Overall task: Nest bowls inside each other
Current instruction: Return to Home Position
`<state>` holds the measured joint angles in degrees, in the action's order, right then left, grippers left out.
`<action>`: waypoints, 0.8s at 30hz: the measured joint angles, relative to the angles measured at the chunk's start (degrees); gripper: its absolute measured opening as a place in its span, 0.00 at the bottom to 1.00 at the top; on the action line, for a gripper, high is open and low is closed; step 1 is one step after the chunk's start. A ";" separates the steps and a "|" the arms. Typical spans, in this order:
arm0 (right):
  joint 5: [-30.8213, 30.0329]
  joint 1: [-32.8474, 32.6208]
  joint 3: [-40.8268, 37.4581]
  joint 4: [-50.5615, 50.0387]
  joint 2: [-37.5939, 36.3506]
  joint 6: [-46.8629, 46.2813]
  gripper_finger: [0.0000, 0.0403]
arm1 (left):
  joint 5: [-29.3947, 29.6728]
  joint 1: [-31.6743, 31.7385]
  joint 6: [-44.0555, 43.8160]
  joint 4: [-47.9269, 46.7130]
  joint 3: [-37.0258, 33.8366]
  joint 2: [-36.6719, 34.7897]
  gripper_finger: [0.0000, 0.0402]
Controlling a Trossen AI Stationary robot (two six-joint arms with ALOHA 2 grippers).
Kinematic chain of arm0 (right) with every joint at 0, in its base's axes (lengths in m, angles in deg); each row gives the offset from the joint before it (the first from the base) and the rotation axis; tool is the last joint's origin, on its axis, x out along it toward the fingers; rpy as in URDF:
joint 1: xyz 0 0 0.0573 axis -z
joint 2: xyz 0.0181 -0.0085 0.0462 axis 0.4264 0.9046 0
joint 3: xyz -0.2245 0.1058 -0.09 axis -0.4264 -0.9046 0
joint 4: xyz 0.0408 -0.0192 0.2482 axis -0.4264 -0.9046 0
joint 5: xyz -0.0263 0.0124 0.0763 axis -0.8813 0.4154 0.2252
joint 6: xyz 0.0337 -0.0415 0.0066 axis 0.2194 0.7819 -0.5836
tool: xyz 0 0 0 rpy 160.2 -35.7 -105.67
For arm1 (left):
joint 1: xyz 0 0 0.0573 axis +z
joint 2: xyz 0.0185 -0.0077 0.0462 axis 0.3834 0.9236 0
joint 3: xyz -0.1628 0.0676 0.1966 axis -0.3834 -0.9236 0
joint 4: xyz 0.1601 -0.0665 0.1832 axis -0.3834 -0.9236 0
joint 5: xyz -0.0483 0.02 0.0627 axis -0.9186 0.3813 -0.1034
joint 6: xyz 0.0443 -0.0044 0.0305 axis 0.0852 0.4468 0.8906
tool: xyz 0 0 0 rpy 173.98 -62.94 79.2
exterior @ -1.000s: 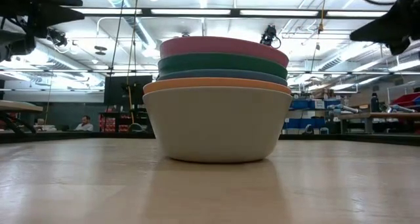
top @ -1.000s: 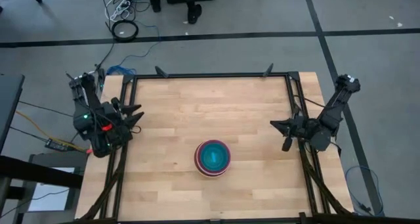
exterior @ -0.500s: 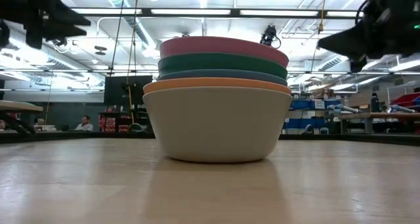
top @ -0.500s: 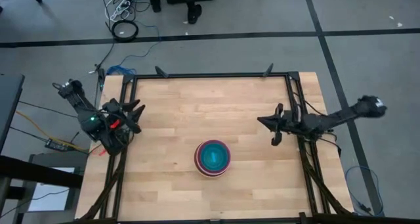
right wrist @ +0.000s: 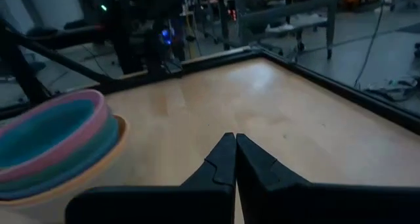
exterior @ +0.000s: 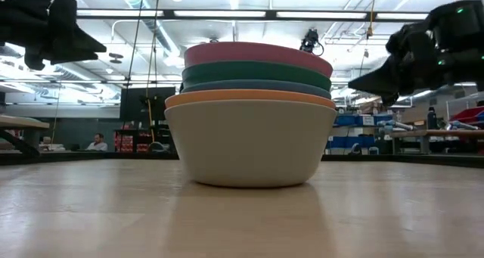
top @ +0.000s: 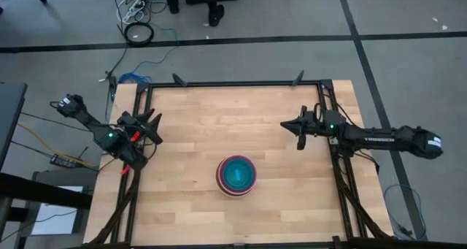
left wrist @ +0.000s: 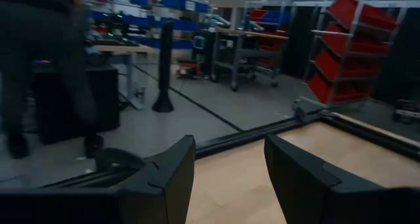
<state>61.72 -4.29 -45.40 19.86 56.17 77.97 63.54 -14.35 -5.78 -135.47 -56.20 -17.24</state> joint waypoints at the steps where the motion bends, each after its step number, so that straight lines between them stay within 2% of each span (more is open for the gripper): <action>1: 0.44 1.28 -0.02 0.50 0.95 0.50 0.00 | 0.06 1.04 1.35 0.93 0.00 0.40 0.48; 5: 0.18 3.99 -0.02 3.09 3.87 1.34 0.00 | 0.13 5.49 8.50 6.31 0.00 2.05 0.48; 11: 0.37 3.99 -0.02 3.30 4.91 -2.14 0.00 | 0.06 10.83 17.94 13.74 0.00 4.95 0.48; 14: 0.18 3.06 -0.02 3.32 4.91 -6.02 0.00 | 0.08 12.43 19.88 14.81 0.00 6.47 0.48; 20: -6.26 3.13 -0.02 3.54 4.91 -6.48 0.01 | 0.06 14.68 20.57 16.36 0.02 8.43 0.48; 24: -6.37 3.13 -0.02 3.54 4.91 -6.49 0.00 | 0.03 14.91 20.57 18.63 0.02 8.97 0.48</action>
<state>55.36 -1.16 -45.42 23.40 61.07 71.48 63.56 0.57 14.79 -116.83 -56.18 -8.27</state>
